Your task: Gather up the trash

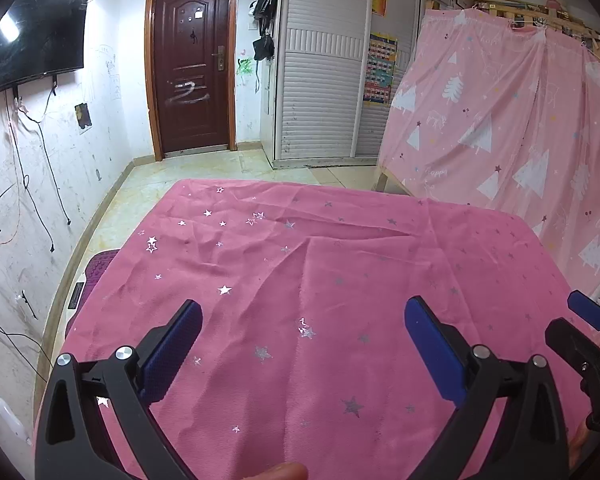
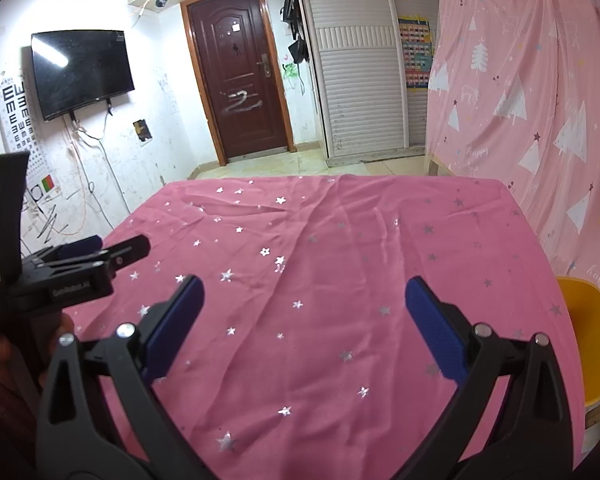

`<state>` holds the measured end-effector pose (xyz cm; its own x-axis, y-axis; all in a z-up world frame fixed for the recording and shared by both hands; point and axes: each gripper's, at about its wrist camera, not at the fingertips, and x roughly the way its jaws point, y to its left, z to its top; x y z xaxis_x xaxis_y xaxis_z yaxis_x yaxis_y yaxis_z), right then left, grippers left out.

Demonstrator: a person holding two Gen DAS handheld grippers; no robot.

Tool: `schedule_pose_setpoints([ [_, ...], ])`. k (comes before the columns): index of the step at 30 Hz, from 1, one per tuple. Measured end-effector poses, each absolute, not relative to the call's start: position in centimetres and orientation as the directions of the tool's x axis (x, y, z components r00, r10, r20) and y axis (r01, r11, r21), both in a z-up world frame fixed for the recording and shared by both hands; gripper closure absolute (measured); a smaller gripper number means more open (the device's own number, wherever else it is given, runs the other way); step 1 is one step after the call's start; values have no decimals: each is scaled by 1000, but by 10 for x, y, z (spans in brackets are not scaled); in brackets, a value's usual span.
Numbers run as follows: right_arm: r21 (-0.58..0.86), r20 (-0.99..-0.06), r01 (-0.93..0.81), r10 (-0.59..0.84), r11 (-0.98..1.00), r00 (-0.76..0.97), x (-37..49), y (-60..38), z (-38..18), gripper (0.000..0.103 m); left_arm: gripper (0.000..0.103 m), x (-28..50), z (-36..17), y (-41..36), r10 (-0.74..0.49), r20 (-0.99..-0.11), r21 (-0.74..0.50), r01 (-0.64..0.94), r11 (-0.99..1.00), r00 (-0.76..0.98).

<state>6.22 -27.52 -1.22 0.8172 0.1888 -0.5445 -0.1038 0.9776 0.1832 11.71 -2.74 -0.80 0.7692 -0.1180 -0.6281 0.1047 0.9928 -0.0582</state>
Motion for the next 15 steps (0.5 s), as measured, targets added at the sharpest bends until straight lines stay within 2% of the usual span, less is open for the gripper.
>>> schedule_pose_setpoints([
  [15, 179, -545, -105, 187, 978, 817, 61, -274, -13, 6, 9, 116, -8, -27, -119, -630, -57, 107, 993, 768],
])
